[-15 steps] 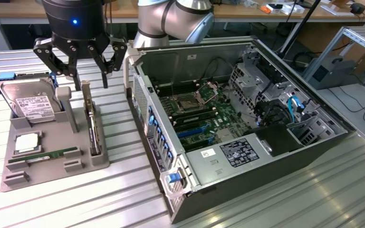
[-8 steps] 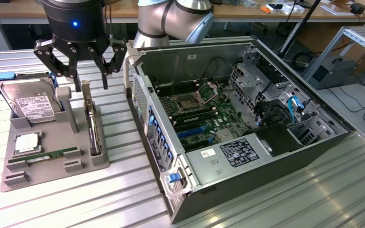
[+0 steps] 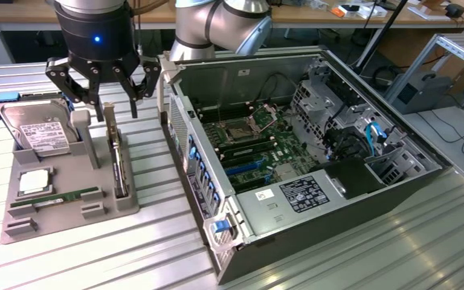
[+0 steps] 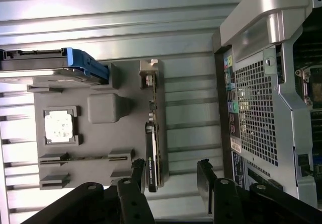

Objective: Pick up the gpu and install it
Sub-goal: 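Pick up the gpu and move the gpu toward the slot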

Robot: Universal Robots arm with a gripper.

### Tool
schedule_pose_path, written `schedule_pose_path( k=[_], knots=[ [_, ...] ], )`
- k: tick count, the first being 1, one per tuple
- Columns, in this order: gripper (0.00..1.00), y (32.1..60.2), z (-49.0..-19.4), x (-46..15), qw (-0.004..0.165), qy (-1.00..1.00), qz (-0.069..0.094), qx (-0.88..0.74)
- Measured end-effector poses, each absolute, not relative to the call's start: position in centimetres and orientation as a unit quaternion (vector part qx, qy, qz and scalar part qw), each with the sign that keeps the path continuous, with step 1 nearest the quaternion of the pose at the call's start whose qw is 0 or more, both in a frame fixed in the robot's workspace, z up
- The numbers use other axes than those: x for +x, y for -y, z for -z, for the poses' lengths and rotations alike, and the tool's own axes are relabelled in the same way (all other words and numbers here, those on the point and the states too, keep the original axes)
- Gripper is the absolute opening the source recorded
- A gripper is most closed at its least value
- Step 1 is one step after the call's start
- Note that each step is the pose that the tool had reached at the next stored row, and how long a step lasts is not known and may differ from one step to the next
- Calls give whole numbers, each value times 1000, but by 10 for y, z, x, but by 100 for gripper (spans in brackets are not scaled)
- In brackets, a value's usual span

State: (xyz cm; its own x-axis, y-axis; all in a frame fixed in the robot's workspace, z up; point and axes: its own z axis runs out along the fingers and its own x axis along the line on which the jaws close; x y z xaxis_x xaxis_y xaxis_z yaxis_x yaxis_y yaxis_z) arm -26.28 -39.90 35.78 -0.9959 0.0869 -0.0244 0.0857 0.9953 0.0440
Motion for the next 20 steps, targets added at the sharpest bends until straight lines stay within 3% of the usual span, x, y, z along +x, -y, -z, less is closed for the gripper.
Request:
schedule_pose_path(
  k=[20],
  knots=[
    [54,399,-341,-263,13,-999,-21,43]
  ],
)
